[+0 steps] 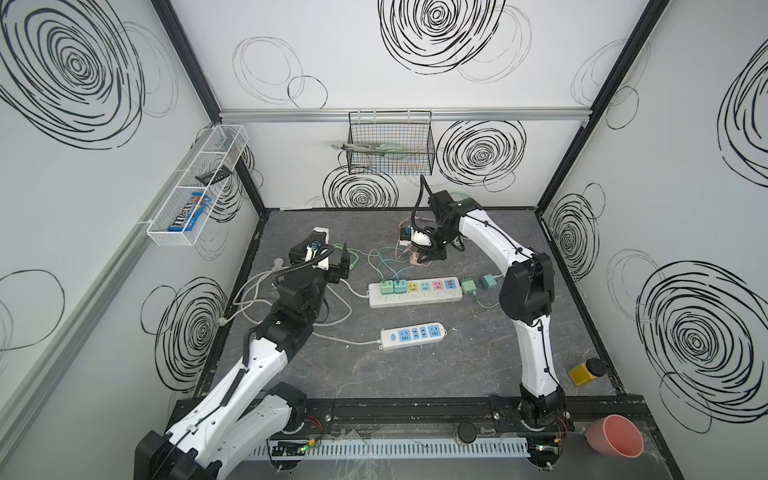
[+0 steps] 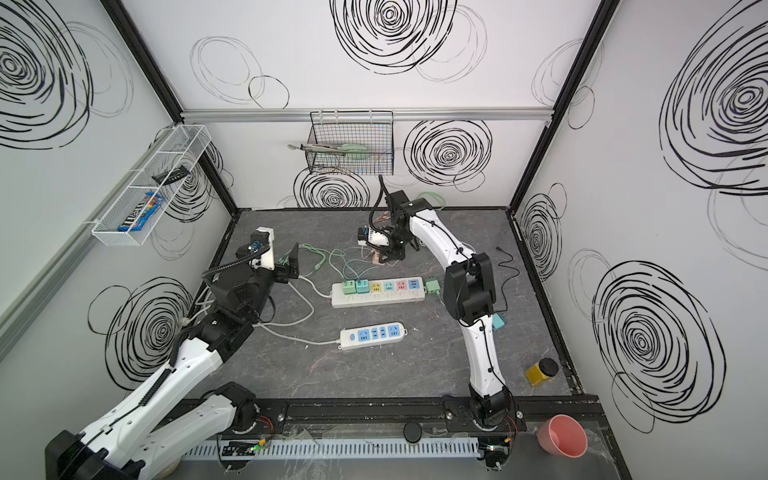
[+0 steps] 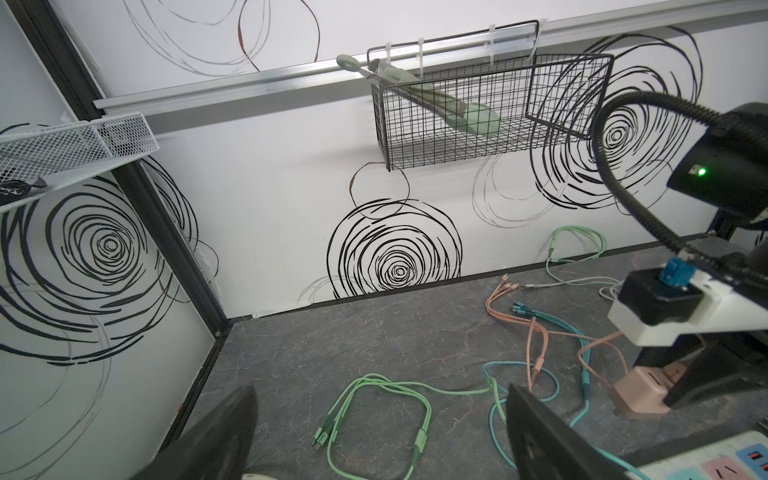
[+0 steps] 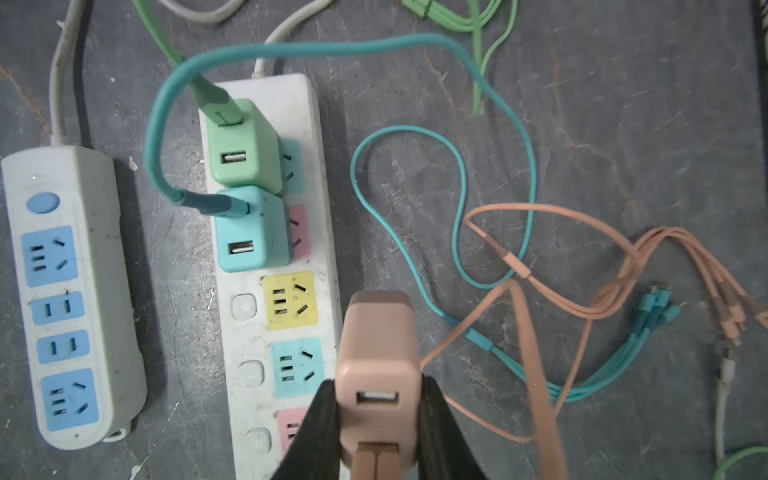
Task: Insert the plug
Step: 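Carry the pink charger with the right gripper over the strip beside the teal charger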
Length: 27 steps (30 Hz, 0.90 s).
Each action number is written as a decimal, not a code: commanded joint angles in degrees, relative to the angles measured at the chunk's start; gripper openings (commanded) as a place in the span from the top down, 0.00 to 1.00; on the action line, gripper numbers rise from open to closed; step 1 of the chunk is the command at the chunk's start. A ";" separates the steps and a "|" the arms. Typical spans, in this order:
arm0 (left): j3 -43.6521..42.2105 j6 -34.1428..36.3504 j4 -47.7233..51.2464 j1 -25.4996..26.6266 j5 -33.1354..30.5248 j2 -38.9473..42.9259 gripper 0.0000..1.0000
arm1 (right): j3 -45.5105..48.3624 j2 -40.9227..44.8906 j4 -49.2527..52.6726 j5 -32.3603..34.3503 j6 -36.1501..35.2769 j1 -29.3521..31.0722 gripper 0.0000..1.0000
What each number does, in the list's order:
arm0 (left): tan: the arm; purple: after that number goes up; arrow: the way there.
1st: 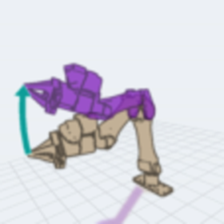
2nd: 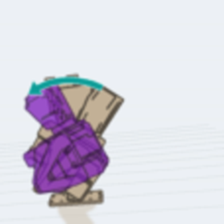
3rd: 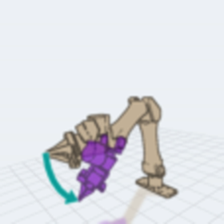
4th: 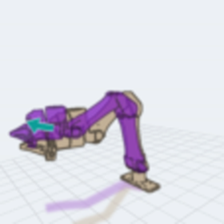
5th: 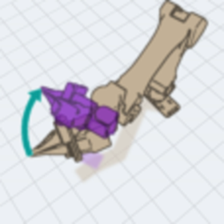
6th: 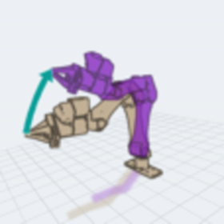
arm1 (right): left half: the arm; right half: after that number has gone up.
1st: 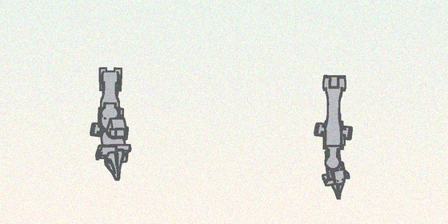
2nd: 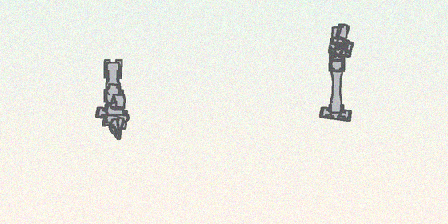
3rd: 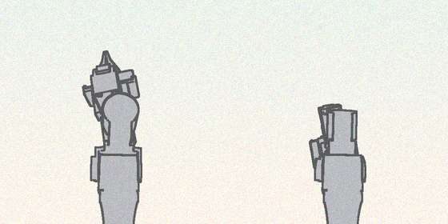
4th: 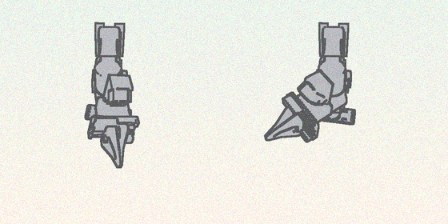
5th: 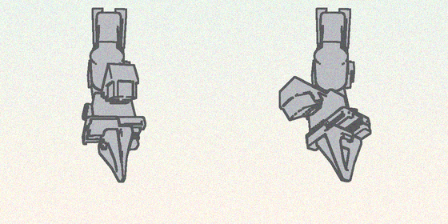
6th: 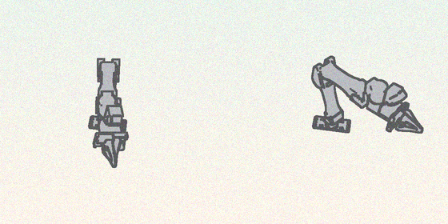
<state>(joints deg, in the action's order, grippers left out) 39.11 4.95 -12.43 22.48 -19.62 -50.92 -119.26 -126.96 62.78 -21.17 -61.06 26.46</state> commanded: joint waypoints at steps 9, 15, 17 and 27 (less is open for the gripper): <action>-0.27 -0.97 -1.24 -1.66 1.50 0.70 0.04 | 3.97 4.41 4.98 5.48 -1.08 4.54 1.00; -0.27 -1.47 -1.27 -2.35 2.29 0.55 0.04 | 4.86 4.27 5.22 7.18 -0.97 5.56 1.00; -0.27 -1.58 -1.29 -2.61 2.43 0.55 0.04 | 4.83 4.30 5.39 7.13 -0.91 5.71 1.00; -0.17 -2.17 -0.76 -3.15 3.36 0.33 0.04 | 8.32 5.05 4.67 5.79 -0.55 6.84 1.00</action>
<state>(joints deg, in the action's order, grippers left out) 39.11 3.84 -11.77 19.75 -17.12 -50.92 -112.07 -124.64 65.73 -14.15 -61.14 32.56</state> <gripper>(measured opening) 0.962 0.274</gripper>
